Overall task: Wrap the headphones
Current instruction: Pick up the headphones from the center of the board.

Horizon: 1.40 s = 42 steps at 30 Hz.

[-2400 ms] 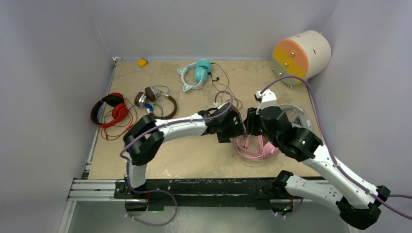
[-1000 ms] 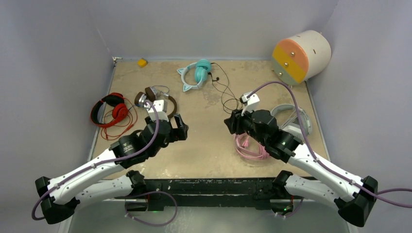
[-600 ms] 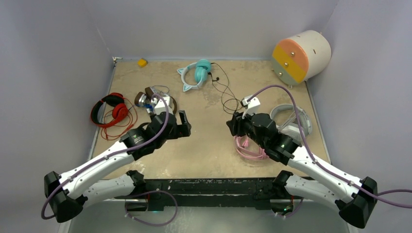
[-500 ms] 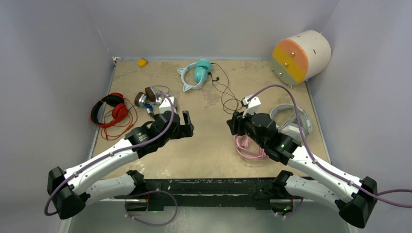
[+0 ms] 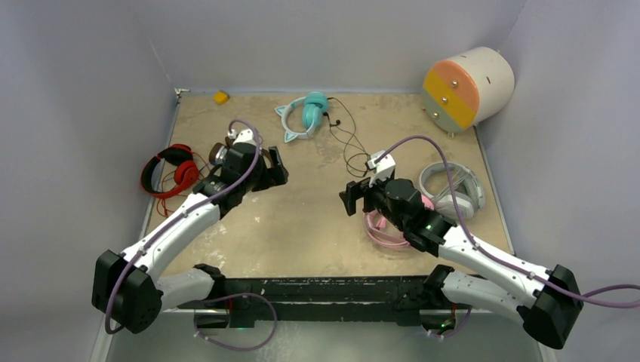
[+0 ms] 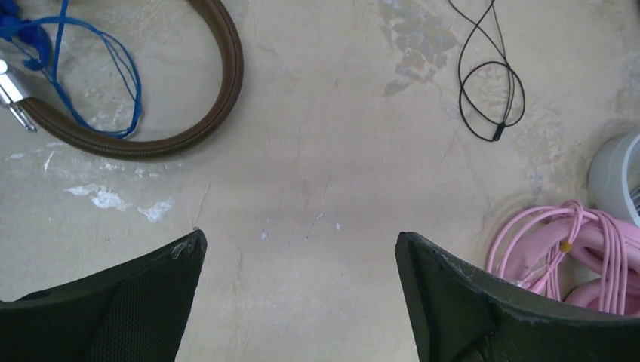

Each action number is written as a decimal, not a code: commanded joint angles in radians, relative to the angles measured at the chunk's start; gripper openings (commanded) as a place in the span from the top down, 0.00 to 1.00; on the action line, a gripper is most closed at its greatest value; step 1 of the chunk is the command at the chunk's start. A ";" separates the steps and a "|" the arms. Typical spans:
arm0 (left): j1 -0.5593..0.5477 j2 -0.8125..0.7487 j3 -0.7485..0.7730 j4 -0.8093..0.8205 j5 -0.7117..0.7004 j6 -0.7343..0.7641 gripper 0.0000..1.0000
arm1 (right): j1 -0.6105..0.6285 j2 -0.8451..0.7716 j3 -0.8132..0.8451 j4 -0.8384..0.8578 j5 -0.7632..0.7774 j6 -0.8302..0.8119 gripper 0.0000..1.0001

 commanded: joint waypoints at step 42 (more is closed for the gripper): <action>0.181 0.659 0.213 0.294 -0.020 0.423 0.31 | -0.001 0.112 -0.203 0.394 -0.029 -0.088 0.04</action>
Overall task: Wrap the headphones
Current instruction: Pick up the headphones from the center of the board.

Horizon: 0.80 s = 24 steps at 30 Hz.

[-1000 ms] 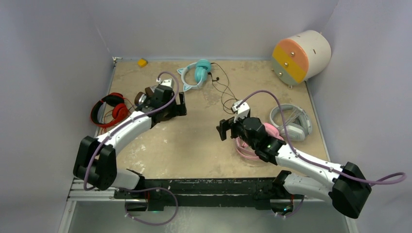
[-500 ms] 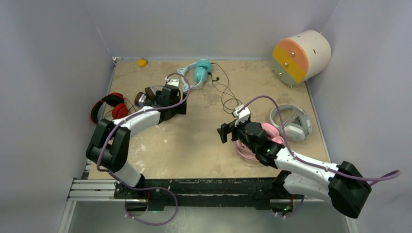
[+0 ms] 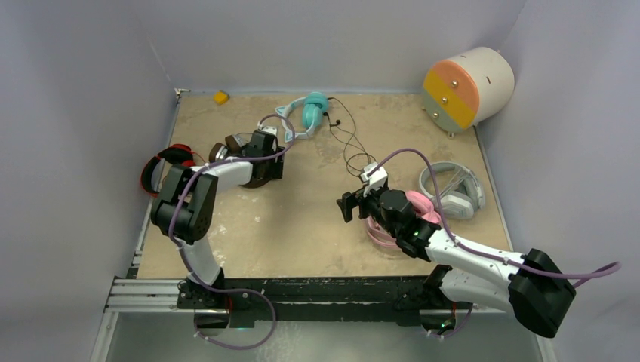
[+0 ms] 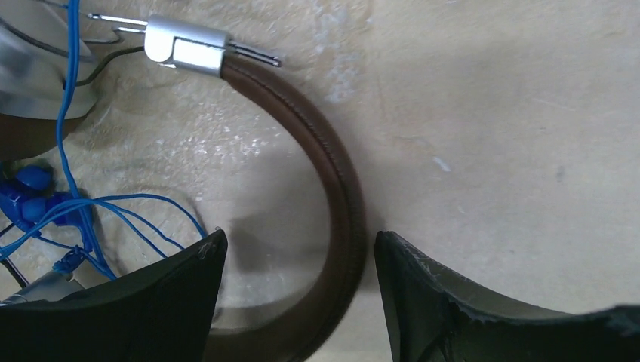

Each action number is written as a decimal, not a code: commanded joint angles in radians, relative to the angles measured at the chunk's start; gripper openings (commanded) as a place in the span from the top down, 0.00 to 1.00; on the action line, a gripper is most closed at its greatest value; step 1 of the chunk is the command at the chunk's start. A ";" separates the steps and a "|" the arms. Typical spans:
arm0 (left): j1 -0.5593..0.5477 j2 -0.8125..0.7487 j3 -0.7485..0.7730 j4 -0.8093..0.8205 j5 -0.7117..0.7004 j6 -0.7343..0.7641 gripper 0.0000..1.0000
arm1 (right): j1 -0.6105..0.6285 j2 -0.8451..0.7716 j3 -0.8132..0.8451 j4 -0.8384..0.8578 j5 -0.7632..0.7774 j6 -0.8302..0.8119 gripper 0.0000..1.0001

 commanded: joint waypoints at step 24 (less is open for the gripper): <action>-0.005 -0.188 -0.115 -0.136 0.358 -0.188 1.00 | -0.001 -0.106 -0.079 0.103 0.062 0.000 0.06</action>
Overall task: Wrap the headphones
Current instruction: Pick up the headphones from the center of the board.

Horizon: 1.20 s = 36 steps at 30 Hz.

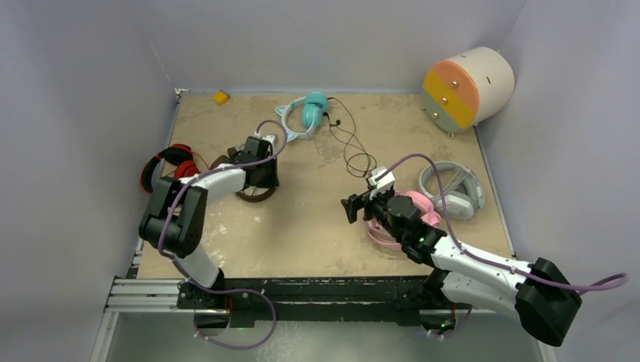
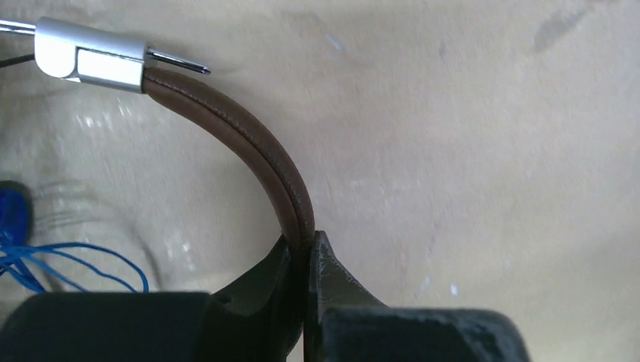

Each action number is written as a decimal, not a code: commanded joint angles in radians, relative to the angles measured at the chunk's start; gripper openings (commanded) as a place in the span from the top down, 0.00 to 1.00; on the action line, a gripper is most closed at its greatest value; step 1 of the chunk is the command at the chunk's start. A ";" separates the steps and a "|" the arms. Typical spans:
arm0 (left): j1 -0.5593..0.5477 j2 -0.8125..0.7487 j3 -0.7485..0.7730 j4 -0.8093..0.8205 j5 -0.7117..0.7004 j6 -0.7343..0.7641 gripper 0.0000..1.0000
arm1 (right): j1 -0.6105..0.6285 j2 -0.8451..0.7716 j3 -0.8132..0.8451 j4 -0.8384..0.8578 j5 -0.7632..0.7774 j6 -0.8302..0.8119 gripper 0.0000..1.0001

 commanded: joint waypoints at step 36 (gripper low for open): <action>-0.194 -0.577 -0.155 -0.153 0.325 -0.170 1.00 | -0.002 0.005 -0.015 0.086 0.055 -0.016 0.09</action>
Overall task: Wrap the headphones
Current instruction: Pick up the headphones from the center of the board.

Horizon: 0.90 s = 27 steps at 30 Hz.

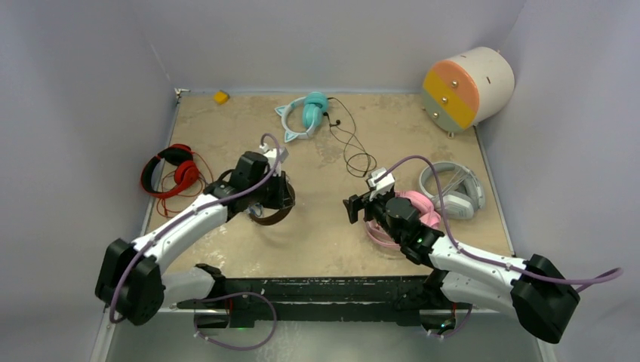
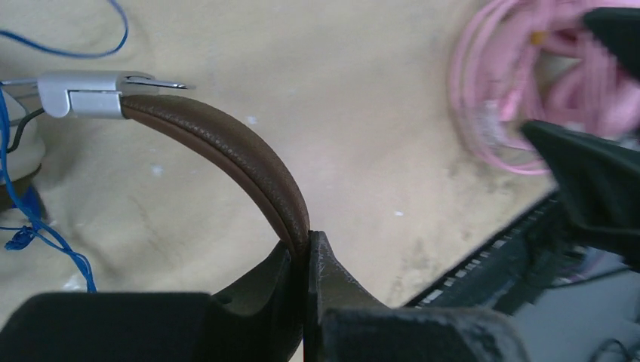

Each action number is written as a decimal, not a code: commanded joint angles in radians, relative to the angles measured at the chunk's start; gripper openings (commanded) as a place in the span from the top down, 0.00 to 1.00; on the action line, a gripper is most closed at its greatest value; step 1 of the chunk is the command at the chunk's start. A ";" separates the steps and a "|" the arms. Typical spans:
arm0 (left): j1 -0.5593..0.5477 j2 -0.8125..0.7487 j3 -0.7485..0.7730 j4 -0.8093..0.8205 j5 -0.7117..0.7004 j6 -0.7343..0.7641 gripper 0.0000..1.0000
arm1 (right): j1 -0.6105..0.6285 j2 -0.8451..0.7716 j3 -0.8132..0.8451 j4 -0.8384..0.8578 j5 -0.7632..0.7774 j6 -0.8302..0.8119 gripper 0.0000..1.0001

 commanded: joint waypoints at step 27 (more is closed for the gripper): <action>-0.016 -0.252 0.026 0.999 0.678 -0.882 1.00 | -0.001 -0.019 0.007 0.046 0.004 -0.004 0.10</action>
